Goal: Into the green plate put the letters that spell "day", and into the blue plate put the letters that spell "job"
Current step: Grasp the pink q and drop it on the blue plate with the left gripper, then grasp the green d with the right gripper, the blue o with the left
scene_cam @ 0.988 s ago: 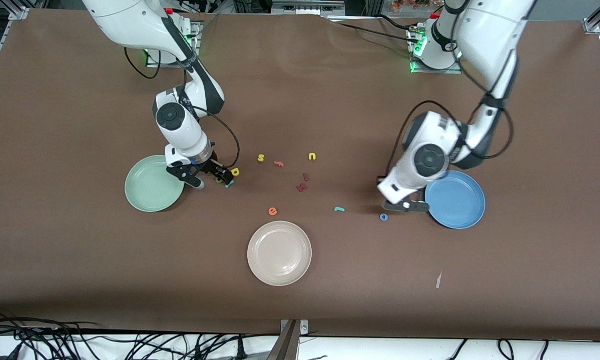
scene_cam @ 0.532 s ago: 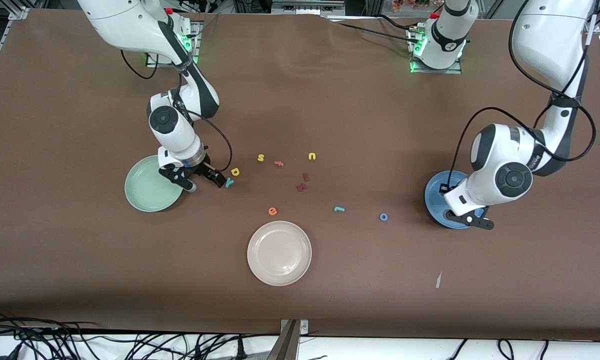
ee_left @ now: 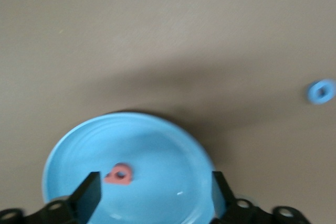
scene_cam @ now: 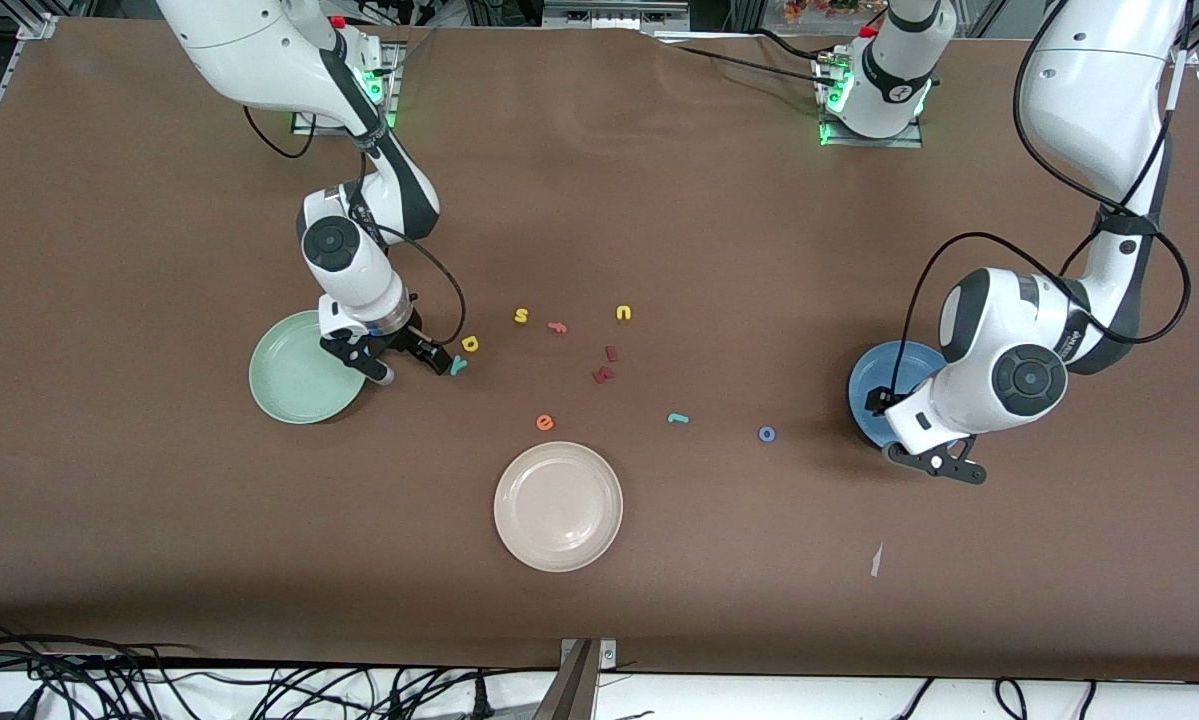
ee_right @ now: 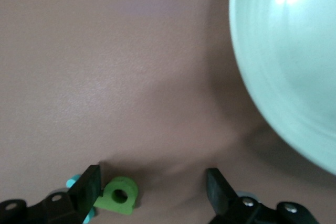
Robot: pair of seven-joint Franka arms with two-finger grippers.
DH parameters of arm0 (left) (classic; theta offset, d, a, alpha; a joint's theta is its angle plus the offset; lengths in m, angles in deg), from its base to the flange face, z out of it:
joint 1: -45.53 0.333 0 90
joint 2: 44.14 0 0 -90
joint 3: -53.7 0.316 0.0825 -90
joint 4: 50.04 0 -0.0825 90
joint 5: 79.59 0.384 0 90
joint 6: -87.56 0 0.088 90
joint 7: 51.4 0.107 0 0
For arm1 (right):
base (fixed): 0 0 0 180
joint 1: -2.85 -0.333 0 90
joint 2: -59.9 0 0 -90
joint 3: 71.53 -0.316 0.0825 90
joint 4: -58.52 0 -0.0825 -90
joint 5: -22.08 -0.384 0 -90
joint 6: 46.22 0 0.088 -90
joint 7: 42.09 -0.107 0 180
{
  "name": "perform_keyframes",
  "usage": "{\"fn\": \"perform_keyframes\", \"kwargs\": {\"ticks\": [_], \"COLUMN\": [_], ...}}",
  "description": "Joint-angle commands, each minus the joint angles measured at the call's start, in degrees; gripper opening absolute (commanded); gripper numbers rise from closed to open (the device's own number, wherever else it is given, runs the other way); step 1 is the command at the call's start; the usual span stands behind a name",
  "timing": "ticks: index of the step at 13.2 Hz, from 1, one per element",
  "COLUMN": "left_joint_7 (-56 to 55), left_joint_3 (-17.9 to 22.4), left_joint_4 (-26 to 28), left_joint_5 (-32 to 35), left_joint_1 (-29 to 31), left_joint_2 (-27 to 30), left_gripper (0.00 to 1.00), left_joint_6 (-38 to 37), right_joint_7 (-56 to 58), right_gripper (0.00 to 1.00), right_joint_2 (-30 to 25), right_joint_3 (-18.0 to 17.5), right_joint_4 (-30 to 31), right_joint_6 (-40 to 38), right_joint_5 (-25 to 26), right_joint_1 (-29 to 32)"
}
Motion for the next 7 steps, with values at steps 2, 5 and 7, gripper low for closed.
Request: {"fn": "perform_keyframes", "kwargs": {"ticks": [2, 5, 7], "left_joint_7": [-12.5, -18.9, -24.1], "left_joint_3": [0.2, 0.2, 0.2], "left_joint_4": [-8.6, -12.3, -12.7], "left_joint_5": [-2.3, -2.9, -3.1], "left_joint_1": [-5.7, -8.8, -10.6], "left_joint_2": [-6.7, -10.3, -12.0], "left_gripper": [1.00, 1.00, 0.97], "left_joint_6": [-1.7, -1.5, -0.7], "right_joint_7": [-2.8, -2.8, -2.7], "right_gripper": [0.88, 0.84, 0.77], "right_joint_2": [1.2, 1.7, 1.7], "right_joint_3": [0.1, 0.1, 0.1], "right_joint_4": [-0.1, -0.1, -0.1], "right_joint_6": [1.9, 2.4, 2.5], "right_joint_5": [0.3, 0.4, 0.5], "right_joint_1": [-1.9, -1.9, -1.9]}}
